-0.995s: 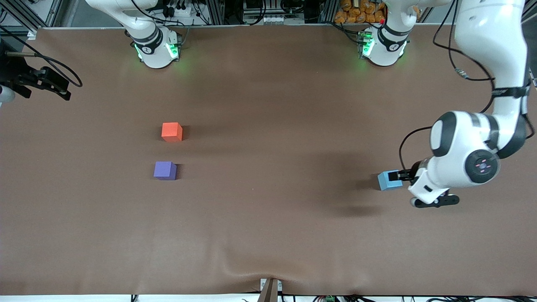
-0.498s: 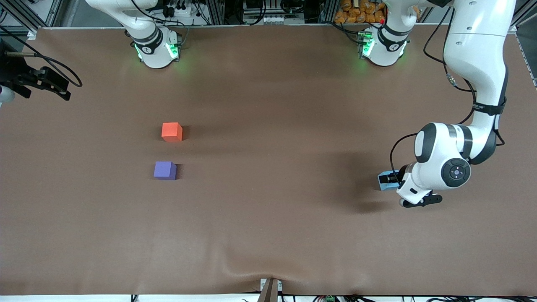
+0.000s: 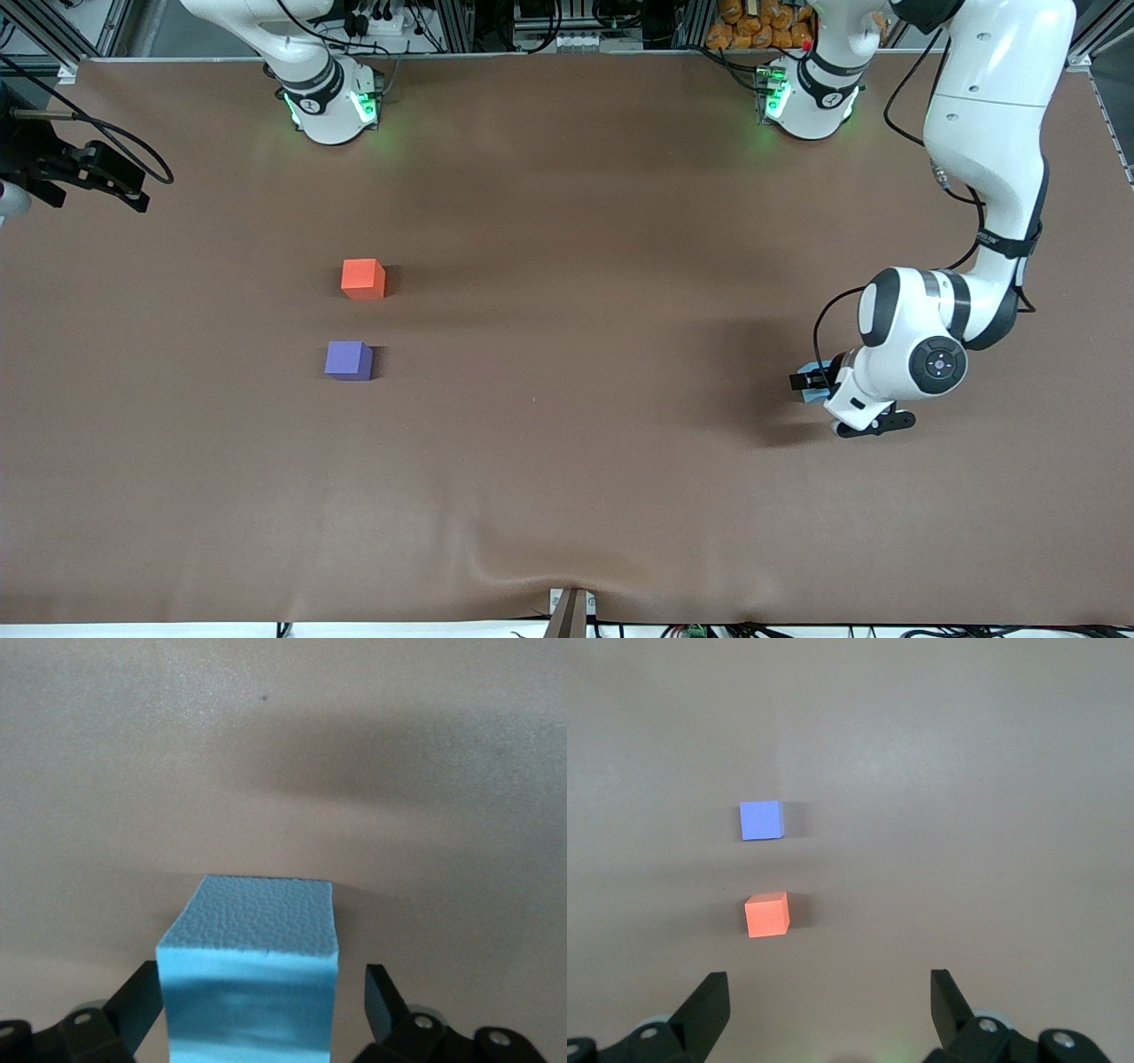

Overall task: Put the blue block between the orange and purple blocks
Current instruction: 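Close the left gripper on the light blue cube and lift it, then carry the blue cube toward the table middle and set it down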

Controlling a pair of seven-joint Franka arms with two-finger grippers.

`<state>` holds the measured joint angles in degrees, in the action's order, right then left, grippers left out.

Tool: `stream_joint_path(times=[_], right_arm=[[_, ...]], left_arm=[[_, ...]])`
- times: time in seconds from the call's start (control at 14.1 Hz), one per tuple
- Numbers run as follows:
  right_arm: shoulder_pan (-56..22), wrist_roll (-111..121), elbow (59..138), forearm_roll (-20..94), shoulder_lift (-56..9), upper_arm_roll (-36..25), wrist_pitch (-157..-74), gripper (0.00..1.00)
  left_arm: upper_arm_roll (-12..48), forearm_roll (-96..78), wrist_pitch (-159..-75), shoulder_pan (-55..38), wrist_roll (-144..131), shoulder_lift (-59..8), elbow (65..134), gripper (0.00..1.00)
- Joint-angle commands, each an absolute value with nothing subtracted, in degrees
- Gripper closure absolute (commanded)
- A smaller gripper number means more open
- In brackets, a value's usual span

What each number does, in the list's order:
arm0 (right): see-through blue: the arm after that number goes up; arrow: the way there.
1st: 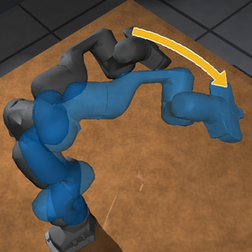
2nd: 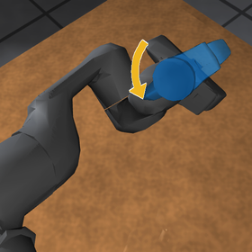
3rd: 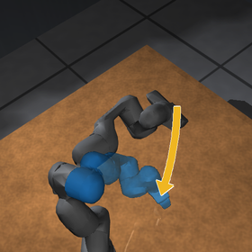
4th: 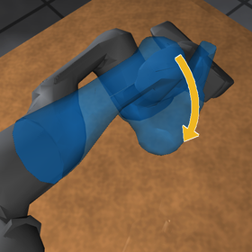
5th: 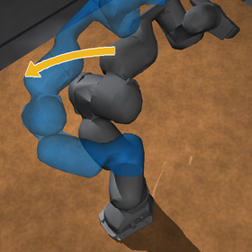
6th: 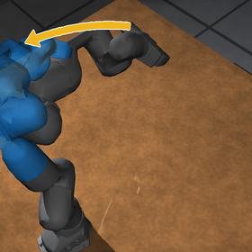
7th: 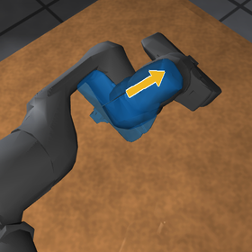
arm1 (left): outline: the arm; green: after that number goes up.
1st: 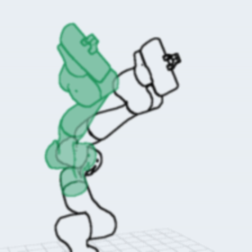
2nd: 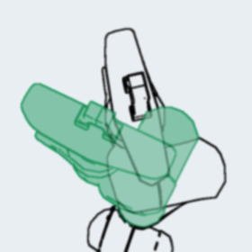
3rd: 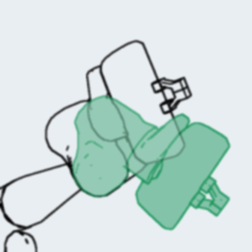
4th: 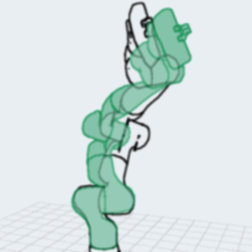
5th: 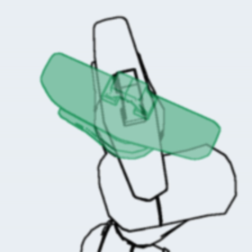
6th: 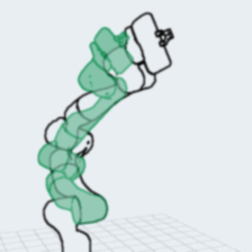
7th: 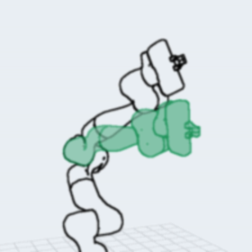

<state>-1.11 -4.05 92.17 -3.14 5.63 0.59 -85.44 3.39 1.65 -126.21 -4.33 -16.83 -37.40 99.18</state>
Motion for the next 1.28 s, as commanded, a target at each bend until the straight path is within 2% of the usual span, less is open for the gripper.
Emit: stream_joint_path(times=[0.0, 0.07, 0.14, 0.28, 0.64, 0.85, 1.07, 1.21], right_arm=[[-0.97, -3.78, 92.55, -3.6, 6.42, 0.62, -85.61, 0.0], [-1.05, -3.78, 92.64, -3.6, 6.42, 0.62, -85.52, 0.0], [-0.97, -3.78, 92.55, -3.69, 6.42, 0.62, -85.52, 0.0], [-1.05, -3.78, 92.64, -3.6, 6.42, 0.62, -85.52, 0.0], [-1.05, -3.78, 92.64, -3.6, 6.42, 0.62, -85.52, 0.0], [-1.05, -3.78, 92.64, -3.69, 6.42, 0.62, -85.52, 0.0], [-1.05, -3.78, 92.55, -3.6, 6.42, 0.62, -85.61, 0.0], [-1.05, -3.78, 92.55, -3.6, 6.42, 0.62, -85.61, 0.0]], left_arm=[[3.51, 2.55, -127.0, -4.4, -17.67, -37.44, 98.97, 0.34], [3.43, 2.81, -127.0, -4.39, -17.49, -37.44, 98.96, 0.59], [3.43, 2.9, -127.0, -4.48, -16.97, -37.27, 98.96, 0.73], [3.51, 2.9, -127.0, -4.4, -16.53, -35.78, 98.62, 0.83], [3.6, 1.59, -126.12, -2.38, -16.96, -26.83, 97.91, 0.82], [3.69, -6.48, -125.33, -2.19, -17.05, -21.99, 97.91, 0.8], [10.08, -6.68, -120.87, -4.21, -20.37, -20.3, 97.82, 0.78], [12.48, -5.72, -118.84, -8.93, -24.94, -20.83, 98.09, 0.78]])
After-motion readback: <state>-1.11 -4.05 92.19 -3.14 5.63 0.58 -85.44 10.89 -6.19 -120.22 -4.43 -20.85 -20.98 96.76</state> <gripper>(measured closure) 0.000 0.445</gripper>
